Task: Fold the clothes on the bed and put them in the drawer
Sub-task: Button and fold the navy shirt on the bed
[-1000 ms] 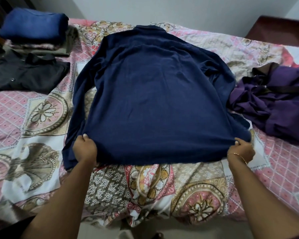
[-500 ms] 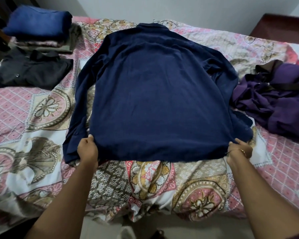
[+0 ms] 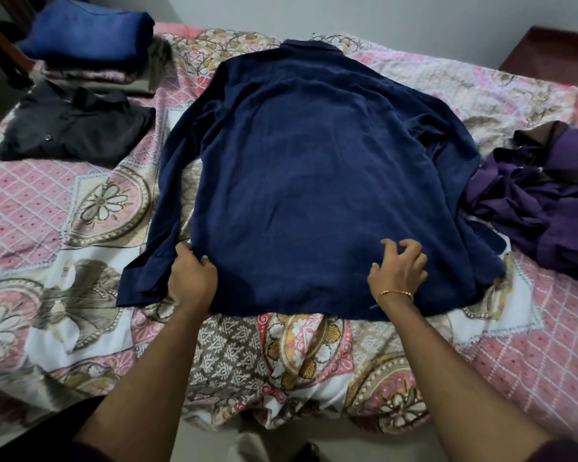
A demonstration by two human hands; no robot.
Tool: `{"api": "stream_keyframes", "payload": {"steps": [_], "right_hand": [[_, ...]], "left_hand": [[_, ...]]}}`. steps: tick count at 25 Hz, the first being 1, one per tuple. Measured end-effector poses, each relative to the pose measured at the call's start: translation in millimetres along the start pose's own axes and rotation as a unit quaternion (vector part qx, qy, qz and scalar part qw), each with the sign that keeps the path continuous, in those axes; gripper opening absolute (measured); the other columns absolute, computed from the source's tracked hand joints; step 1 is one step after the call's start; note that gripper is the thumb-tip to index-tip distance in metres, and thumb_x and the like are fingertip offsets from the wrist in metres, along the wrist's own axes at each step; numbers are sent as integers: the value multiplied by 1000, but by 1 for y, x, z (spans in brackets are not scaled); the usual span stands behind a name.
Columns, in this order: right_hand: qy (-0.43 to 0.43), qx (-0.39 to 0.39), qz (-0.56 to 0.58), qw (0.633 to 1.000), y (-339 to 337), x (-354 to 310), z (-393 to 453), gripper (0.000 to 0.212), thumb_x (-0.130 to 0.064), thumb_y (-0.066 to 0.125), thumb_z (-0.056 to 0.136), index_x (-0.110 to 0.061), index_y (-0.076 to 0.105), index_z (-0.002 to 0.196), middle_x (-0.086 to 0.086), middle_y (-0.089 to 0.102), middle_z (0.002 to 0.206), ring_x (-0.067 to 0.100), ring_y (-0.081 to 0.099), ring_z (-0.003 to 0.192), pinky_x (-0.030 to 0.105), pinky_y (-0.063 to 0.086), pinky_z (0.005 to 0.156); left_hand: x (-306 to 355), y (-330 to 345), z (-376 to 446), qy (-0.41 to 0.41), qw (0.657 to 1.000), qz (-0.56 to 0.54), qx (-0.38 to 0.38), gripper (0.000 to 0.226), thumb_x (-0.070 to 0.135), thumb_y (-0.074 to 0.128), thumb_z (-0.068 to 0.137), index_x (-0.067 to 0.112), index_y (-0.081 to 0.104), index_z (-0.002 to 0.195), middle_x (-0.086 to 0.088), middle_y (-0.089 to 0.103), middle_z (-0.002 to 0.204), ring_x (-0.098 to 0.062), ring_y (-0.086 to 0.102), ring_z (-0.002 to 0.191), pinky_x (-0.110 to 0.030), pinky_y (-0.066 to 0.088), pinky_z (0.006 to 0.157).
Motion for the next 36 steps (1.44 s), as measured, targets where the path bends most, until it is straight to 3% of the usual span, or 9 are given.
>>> {"api": "stream_keyframes", "payload": {"steps": [3,6,11,15,19,23,29,36], "right_hand": [[66,-22,11,997,9,12,1,41,-19,59,89,-17,49,129,12,26,139,35,30,119,48,32,96],[123,-52,13,991,7,34,7,42,-26,52,94,-24,46,135,9,22,145,34,26,126,48,28,101],[145,-140,-52,978,9,58,12,54,-38,39,98,-24,23,147,5,11,154,31,17,135,47,25,105],[156,-135,-42,978,1,45,13,50,-29,48,94,-19,32,141,11,19,148,34,22,130,46,27,103],[16,-103,-18,994,5,-26,10,49,-25,56,90,-18,39,135,10,23,144,32,24,129,46,29,102],[-117,-137,-10,984,16,-106,12,49,-28,53,93,-20,36,138,7,20,146,27,24,131,44,31,104],[-208,-165,80,961,34,-218,56,43,-23,46,96,-16,40,138,6,22,144,24,30,126,39,36,103],[-287,-166,132,934,79,-344,121,42,-15,42,98,-9,40,140,8,33,142,26,38,123,33,35,102]], "left_hand": [[-7,-3,7,-18,1000,-16,-12,26,15,41,98,-1,48,117,-29,55,120,-46,51,109,-46,40,87],[-10,-1,10,24,999,-36,-30,32,27,46,97,-3,52,108,-29,59,112,-45,54,104,-44,41,81],[-20,-4,11,-8,1000,-7,-8,31,25,42,99,-2,55,106,-30,59,110,-45,54,102,-40,38,73],[-1,-13,5,29,999,22,37,25,24,51,94,3,53,107,-23,60,109,-42,56,101,-43,41,75],[25,-26,19,112,990,12,89,22,21,54,91,2,53,103,-18,55,108,-39,54,97,-42,38,73],[49,-42,55,108,987,-34,112,15,16,54,89,3,58,98,-17,59,102,-36,55,94,-39,38,74],[89,-48,147,134,983,-25,119,18,17,57,87,2,63,93,-19,62,98,-35,56,94,-39,40,77],[144,-11,262,173,983,44,42,34,25,58,89,-5,62,104,-25,61,108,-39,55,103,-42,42,89]]}}
Point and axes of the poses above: each hand's wrist, its own z-axis towards the middle knuckle, its own y-axis out of the palm, x = y × z, the point moved 7 cm from there along z, towards the middle knuckle
